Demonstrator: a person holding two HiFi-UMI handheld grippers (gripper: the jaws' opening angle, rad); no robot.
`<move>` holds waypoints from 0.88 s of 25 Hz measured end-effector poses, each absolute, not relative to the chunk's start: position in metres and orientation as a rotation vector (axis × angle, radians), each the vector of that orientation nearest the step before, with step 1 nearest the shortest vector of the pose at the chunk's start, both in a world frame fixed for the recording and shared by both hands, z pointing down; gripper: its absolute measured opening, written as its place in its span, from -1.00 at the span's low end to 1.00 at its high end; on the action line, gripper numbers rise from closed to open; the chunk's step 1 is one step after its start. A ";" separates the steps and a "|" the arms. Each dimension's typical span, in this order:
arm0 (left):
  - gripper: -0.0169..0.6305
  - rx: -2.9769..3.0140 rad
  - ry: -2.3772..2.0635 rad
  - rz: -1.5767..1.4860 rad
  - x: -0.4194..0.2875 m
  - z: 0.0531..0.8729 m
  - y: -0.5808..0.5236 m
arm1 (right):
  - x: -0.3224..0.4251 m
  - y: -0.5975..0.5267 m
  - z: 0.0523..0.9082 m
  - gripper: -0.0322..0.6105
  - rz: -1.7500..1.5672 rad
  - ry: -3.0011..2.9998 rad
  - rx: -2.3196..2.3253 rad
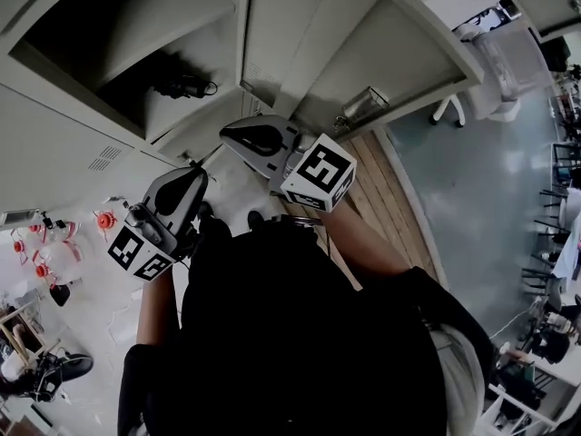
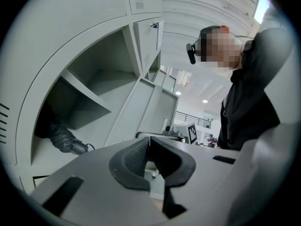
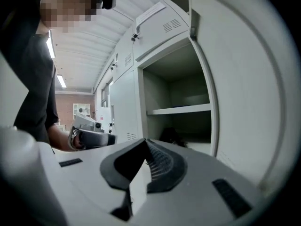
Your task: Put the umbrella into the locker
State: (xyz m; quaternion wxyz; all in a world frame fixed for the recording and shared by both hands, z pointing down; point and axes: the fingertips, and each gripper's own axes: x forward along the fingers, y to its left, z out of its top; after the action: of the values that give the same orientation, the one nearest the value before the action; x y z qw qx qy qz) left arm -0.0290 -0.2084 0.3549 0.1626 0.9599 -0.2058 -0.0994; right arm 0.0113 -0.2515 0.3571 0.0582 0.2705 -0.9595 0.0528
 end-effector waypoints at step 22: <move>-0.89 2.696 -0.641 -0.275 0.000 0.370 -0.110 | 0.032 -0.121 0.399 -0.87 0.246 -3.018 0.602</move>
State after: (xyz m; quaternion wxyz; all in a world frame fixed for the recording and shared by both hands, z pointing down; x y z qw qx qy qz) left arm -0.0004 -0.1097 0.3699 0.1774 0.9528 -0.2264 -0.0970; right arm 0.0317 -0.1211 0.3991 0.0270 0.1950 -0.9772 0.0795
